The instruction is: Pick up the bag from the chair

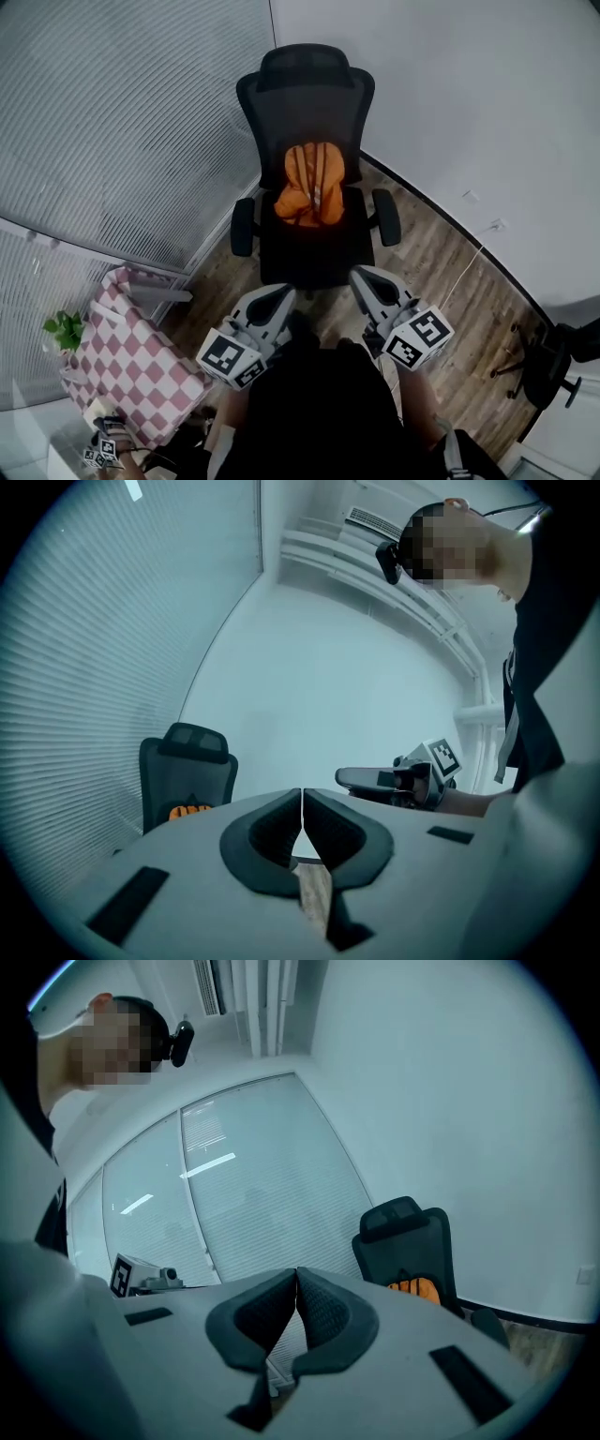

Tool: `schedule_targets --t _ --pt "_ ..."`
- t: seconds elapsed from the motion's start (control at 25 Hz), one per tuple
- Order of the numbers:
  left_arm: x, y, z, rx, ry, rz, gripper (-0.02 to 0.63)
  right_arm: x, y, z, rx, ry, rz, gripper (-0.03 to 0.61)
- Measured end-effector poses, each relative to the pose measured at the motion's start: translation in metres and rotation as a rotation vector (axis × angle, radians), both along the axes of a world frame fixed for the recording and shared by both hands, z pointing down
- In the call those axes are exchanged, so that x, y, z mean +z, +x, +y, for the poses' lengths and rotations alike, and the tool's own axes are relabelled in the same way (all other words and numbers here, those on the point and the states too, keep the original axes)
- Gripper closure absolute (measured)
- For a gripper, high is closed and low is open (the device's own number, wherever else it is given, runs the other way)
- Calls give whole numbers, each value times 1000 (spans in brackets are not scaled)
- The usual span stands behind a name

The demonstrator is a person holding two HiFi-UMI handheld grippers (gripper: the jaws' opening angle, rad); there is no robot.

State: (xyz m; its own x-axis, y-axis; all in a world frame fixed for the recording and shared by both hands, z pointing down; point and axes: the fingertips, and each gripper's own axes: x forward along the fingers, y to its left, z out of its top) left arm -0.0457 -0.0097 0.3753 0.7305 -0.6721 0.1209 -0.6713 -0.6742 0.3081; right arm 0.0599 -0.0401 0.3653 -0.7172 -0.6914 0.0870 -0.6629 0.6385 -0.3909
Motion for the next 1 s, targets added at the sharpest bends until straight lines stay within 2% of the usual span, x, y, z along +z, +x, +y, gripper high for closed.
schedule_targets --t 0.24,0.36,0.48,0.68,1.0 --pt "18 -33 -23 36 -26 1 580 6 -16 -20 68 -10 62 558" --pt "25 -46 -36 45 -39 4 580 15 -9 -28 125 -47 75 558" --pt "29 -51 -44 43 -52 21 580 28 -6 -32 139 -92 99 558" --pt "31 -56 -52 20 -69 39 580 41 -16 -46 99 -137 130 558" --pt "21 -80 -90 -107 -65 17 580 48 -43 -119 -19 -134 154 558"
